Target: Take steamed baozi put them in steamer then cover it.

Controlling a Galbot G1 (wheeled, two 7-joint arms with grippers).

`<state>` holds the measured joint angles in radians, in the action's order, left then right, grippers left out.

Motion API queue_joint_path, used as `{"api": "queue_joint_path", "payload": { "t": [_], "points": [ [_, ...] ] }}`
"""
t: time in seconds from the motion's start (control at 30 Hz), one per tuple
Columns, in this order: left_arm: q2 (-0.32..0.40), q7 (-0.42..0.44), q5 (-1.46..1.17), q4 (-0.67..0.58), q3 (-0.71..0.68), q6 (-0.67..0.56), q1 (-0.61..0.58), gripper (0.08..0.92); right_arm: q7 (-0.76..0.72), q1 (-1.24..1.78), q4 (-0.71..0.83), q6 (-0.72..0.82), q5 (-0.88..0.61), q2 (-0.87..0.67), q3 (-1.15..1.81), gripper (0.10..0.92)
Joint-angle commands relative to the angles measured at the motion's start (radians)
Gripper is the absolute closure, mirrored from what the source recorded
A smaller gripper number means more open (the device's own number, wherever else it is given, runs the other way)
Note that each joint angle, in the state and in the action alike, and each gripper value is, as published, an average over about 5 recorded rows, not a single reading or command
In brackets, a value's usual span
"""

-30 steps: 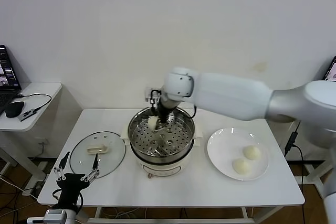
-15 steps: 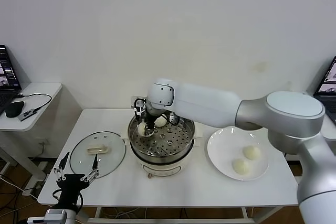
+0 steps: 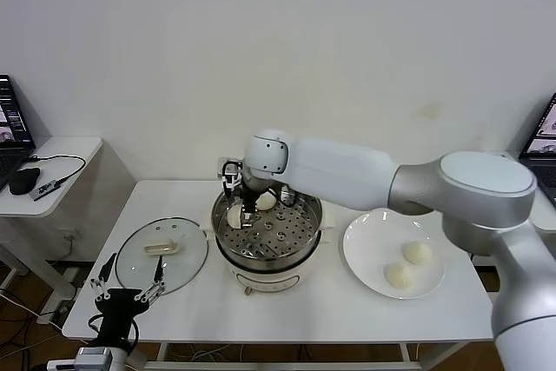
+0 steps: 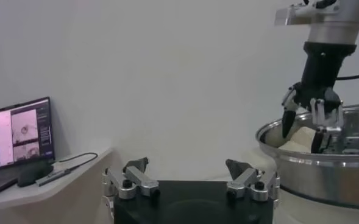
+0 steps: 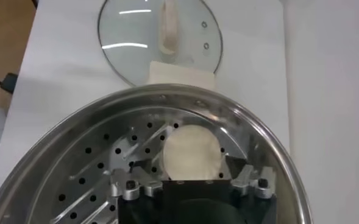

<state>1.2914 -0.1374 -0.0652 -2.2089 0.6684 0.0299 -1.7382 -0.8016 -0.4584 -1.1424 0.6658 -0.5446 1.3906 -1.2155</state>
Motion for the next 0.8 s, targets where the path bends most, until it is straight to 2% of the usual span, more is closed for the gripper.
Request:
{"api": "queue_joint_path", "payload": {
  "t": [0.03, 0.27, 0.43, 0.63, 0.8],
  "points": [
    [0.0, 0.0, 0.001, -0.003, -0.002, 0.001, -0.001, 0.177, -0.144, -0.12, -0.154, -0.047, 0.027, -0.16, -0.016, 0.203],
    [0.002, 0.001, 0.007, -0.013, -0.017, 0.002, -0.008, 0.177, -0.258, -0.246, -0.355, -0.147, 0.099, -0.448, -0.061, 0.203],
    [0.004, 0.0, 0.019, -0.025, -0.036, 0.003, -0.016, 0.177, -0.303, -0.251, -0.469, -0.222, 0.202, -0.643, -0.079, 0.203],
    [0.006, -0.001, 0.034, -0.028, -0.052, 0.002, -0.026, 0.177, -0.323, -0.18, -0.528, -0.294, 0.349, -0.844, -0.088, 0.203],
    [0.015, -0.002, 0.043, -0.025, -0.065, 0.0, -0.036, 0.177, -0.316, -0.085, -0.539, -0.324, 0.447, -0.931, -0.071, 0.203]
  ]
}}
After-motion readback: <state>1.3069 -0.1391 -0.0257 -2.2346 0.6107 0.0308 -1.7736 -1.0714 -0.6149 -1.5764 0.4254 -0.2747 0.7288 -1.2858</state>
